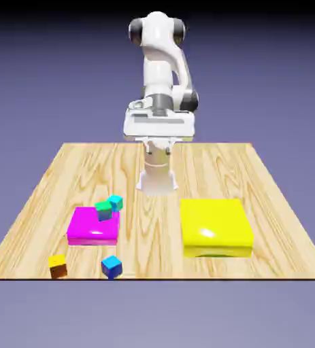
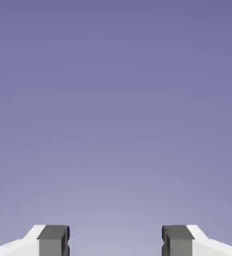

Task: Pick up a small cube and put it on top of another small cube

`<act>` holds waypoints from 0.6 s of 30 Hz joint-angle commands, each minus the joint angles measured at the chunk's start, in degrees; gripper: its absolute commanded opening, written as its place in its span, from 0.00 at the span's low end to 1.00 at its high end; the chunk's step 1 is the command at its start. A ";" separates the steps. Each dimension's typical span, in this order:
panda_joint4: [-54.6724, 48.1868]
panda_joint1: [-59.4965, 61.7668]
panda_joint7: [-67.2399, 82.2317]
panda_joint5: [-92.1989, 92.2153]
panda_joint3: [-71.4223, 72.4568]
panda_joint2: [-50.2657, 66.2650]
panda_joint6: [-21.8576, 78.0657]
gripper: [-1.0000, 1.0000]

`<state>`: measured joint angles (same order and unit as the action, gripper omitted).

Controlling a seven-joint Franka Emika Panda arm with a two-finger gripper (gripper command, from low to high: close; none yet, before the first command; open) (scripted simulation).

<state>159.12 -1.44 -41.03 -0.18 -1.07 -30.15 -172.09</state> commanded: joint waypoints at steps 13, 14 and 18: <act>-20.32 -8.13 15.38 -1.89 -11.54 27.00 20.65 0.50; -21.88 -8.75 16.56 -2.03 -12.43 29.07 22.23 0.50; -28.14 -11.25 21.29 -2.61 -15.98 37.38 28.59 0.50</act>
<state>130.98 -12.68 -19.74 -2.79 -17.05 7.22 -143.51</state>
